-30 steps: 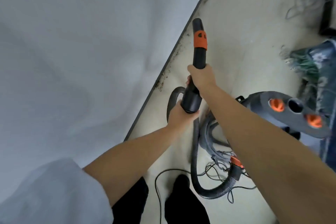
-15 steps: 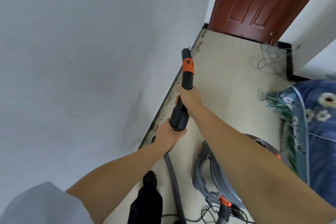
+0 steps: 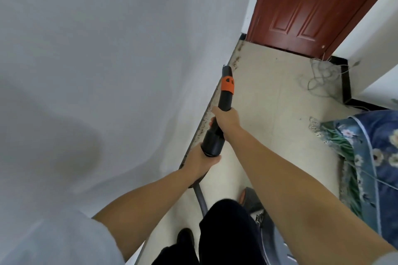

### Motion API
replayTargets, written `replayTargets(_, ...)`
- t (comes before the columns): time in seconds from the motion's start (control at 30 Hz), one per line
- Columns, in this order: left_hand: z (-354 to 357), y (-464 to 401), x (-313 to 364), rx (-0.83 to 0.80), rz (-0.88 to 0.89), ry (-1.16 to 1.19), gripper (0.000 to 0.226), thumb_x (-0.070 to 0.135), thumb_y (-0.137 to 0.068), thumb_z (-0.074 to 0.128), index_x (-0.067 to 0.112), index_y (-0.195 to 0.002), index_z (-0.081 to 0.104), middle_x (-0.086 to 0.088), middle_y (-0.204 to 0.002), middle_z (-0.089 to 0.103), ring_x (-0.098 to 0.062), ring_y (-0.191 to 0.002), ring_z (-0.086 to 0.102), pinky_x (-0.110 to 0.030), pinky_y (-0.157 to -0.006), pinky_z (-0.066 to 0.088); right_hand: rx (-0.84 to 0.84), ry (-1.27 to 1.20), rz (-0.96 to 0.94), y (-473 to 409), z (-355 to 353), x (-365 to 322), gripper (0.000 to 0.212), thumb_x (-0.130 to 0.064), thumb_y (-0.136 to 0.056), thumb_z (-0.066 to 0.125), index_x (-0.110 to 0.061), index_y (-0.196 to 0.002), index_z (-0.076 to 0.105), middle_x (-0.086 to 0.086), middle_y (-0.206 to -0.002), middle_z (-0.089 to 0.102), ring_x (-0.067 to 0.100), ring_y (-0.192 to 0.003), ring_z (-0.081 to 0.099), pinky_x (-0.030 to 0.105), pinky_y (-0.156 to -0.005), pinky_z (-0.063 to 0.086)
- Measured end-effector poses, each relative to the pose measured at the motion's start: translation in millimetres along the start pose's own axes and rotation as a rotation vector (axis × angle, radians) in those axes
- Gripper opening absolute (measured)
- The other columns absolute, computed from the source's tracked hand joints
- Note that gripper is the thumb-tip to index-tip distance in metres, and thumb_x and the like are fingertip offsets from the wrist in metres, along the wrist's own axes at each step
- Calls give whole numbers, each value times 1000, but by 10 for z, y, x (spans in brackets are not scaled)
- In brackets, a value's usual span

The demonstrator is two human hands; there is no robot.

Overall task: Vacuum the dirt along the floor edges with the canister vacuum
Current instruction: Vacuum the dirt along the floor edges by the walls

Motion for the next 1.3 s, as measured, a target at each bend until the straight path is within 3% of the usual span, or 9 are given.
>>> replayTargets(0.1,-52,-236,65,-12,-21,-42,36,19,-82,69,11,-113,53,-2,-93,59,-17,-86,55,-22,-73,42,-7,-20,43,-237,33,-58,13,-13,-85,58,-16,-84,46,6,-64,55,18,-52,56,35,-65,55)
replayTargets(0.33,-64,-1195,219,-36,-74,-118,40,23,-80,72,14,-114,53,0,-95,59,-16,-86,55,-22,-75,43,-51,-17,108,-1082,122,-349,10,-10,-87,57,-10,-86,47,6,-63,54,17,-53,55,30,-56,51)
replayTargets(0.5,7,-2180,380,20,-163,-83,24,20,-79,70,23,-92,51,9,-76,57,-12,-77,56,-12,-58,39,-116,144,130,-2117,245,-609,24,-16,-89,57,-4,-109,51,2,-65,52,12,-55,53,25,-52,44)
replayTargets(0.67,176,-2954,733,67,-321,-67,31,19,-80,66,18,-108,54,2,-91,58,-14,-83,55,-16,-66,42,-192,287,254,-3030,273,-907,38,-18,-92,55,-2,-125,46,1,-66,47,11,-55,47,30,-72,46)
replayTargets(0.77,240,-3269,919,76,-374,-64,23,19,-78,65,19,-98,54,1,-84,59,-17,-80,56,-24,-68,45,-208,356,291,-3382,259,-1090,38,-18,-93,54,-2,-126,46,0,-66,46,11,-55,46,29,-76,45)
replayTargets(0.9,255,-3537,999,102,-394,-3,22,16,-77,66,23,-92,52,7,-74,55,-10,-70,54,-18,-61,42,-255,415,336,-3732,350,-1158,37,-19,-92,55,-3,-124,46,2,-67,50,12,-56,49,29,-73,44)
replayTargets(1.0,263,-3622,1011,122,-424,49,24,16,-76,66,20,-97,55,8,-74,55,-7,-67,54,-17,-61,44,-311,460,367,-3882,439,-1141,35,-18,-90,57,-4,-121,48,3,-68,56,14,-58,55,29,-67,48)
replayTargets(1.13,339,-3796,1081,105,-418,93,29,18,-76,65,15,-103,57,0,-81,60,-15,-72,57,-21,-61,45,-331,524,332,-4128,447,-1191,32,-18,-89,59,-7,-116,46,4,-70,59,15,-60,58,32,-72,49)
replayTargets(1.3,570,-4059,1122,103,-456,147,17,18,-76,64,22,-78,48,4,-68,51,-10,-61,51,-20,-53,37,-330,649,336,-4507,358,-1139,43,-23,-89,59,-8,-126,42,10,-92,57,24,-85,56,37,-79,47)
Point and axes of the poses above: each hand's wrist, its own y-axis away from the middle knuckle, its own z-axis out of the palm, x = y × z, the point moved 5 cm from there along -y, towards the middle knuckle
